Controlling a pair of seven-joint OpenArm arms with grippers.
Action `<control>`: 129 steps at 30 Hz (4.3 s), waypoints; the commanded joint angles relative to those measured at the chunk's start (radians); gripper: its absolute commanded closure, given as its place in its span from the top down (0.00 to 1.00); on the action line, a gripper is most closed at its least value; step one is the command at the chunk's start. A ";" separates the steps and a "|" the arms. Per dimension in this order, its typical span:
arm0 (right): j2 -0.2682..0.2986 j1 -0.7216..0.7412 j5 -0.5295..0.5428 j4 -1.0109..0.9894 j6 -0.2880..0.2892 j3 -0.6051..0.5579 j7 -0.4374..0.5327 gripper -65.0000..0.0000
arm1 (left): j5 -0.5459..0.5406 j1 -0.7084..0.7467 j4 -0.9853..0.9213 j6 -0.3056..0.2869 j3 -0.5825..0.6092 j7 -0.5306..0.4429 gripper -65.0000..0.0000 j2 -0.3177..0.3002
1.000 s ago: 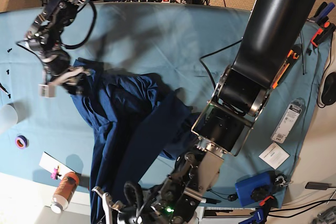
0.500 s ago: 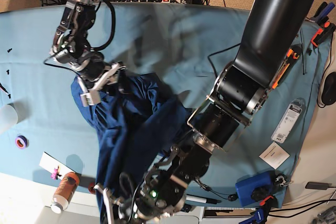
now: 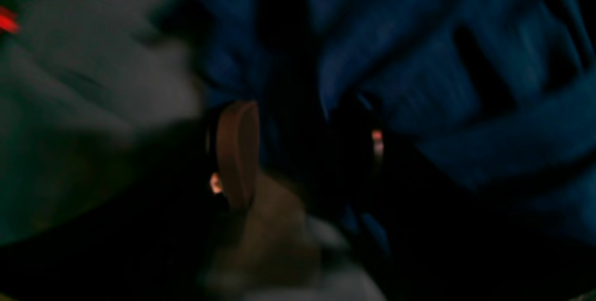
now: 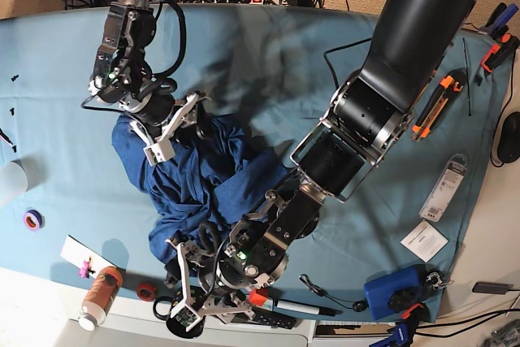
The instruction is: Layout the t-shirt on the table in an organized manner, then fold the t-shirt properly
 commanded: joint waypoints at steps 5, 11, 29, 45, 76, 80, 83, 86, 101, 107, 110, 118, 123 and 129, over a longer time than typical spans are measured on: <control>0.078 0.017 -0.070 0.018 -0.075 0.003 0.064 0.45 | -0.005 -0.037 0.017 0.003 -0.006 0.009 0.62 0.025; 0.121 0.016 -0.071 0.018 -0.085 0.002 0.072 0.45 | -0.035 -0.027 0.017 0.003 -0.006 0.034 0.62 0.025; 0.123 -0.031 0.164 0.018 0.004 0.002 -0.179 0.00 | -0.057 0.215 0.017 -0.056 -0.006 0.034 0.58 0.025; 0.122 -0.069 0.301 0.018 0.004 0.002 -0.256 0.00 | -0.079 0.231 0.015 0.010 -0.006 0.037 0.41 0.025; 0.122 -0.092 0.496 0.018 0.004 0.002 -0.325 0.00 | -0.327 0.225 -0.126 -0.383 -0.006 -0.050 0.00 0.025; 0.122 -0.077 0.496 0.018 0.004 0.002 -0.319 0.00 | -0.327 0.225 -0.126 -0.383 -0.006 -0.050 0.00 0.025; 0.120 -0.074 0.522 0.018 0.004 0.002 -0.306 0.00 | -0.327 0.225 -0.110 -0.383 -0.024 -0.050 0.00 0.025; 0.106 -0.073 0.606 0.018 0.004 0.002 -0.306 0.00 | -0.327 0.224 -0.061 -0.385 -0.085 -0.045 0.00 0.025; -0.135 0.094 0.686 0.018 0.004 -0.094 -0.317 0.00 | -0.518 -0.031 -0.002 -0.436 -0.493 0.198 0.00 -0.034; -0.182 0.186 0.664 0.018 0.004 -0.325 -0.249 0.00 | -0.521 -0.134 -0.002 -0.435 -0.504 0.198 0.00 -0.151; -0.183 0.253 0.589 0.018 0.004 -0.452 -0.224 0.00 | -0.521 -0.179 -0.002 -0.434 -0.504 0.198 0.00 -0.208; -0.183 0.444 0.399 0.018 0.004 -0.607 -0.107 0.00 | -0.536 -0.354 -0.002 -0.401 -0.504 0.207 0.00 -0.320; -0.183 0.496 0.371 0.018 0.004 -0.583 -0.131 0.00 | -0.561 -0.367 -0.002 -0.402 -0.504 0.385 0.00 -0.348; -0.182 0.433 0.372 0.018 0.004 -0.541 -0.151 0.00 | -0.573 -0.351 -0.002 -0.402 -0.504 0.423 0.00 -0.349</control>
